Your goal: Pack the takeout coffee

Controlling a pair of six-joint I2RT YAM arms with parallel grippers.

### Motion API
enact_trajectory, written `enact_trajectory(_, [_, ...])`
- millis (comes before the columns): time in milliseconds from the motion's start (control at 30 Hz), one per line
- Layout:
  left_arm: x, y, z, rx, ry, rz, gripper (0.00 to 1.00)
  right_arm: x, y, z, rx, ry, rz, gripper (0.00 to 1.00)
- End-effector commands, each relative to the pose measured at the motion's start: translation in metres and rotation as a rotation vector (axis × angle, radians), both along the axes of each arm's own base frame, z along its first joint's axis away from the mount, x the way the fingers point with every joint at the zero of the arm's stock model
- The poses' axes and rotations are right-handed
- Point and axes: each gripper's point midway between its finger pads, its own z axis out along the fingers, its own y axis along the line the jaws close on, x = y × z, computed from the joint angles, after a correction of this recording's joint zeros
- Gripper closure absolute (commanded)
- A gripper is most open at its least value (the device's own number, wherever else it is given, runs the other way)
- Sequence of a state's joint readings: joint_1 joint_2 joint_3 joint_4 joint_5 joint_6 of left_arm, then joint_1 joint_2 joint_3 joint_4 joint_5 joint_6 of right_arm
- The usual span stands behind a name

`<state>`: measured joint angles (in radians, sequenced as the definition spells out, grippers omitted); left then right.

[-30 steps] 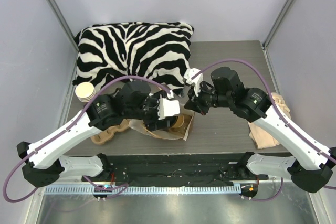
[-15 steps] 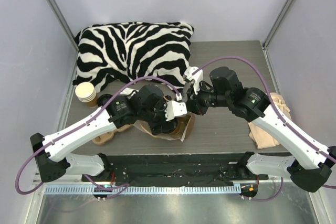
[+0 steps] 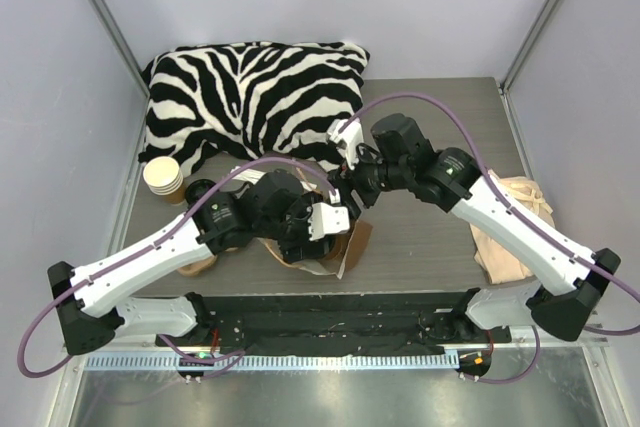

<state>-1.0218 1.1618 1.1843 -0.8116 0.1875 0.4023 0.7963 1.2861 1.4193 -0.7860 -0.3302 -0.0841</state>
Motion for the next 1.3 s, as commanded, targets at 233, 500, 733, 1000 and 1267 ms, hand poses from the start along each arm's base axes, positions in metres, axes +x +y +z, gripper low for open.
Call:
enact_trajectory(233, [0.003,-0.003,0.01,-0.06,-0.052,-0.001,0.87,0.005,0.022,0.014,0.039,-0.024,0.083,0.86])
enact_trajectory(500, [0.012,0.008,0.016,-0.139,-0.137,0.104,0.87,-0.028,0.018,0.042,0.194,-0.076,0.154,0.99])
enact_trajectory(733, [-0.003,0.005,0.019,-0.154,-0.234,0.043,0.88,-0.056,0.021,0.021,0.216,-0.123,0.21,0.99])
enact_trajectory(1000, [-0.02,0.003,0.0,-0.101,-0.316,-0.052,0.9,-0.068,0.026,0.02,0.222,-0.218,0.21,0.99])
enact_trajectory(1267, [-0.032,0.004,-0.017,-0.054,-0.397,-0.131,0.91,-0.083,0.023,0.023,0.229,-0.279,0.236,0.99])
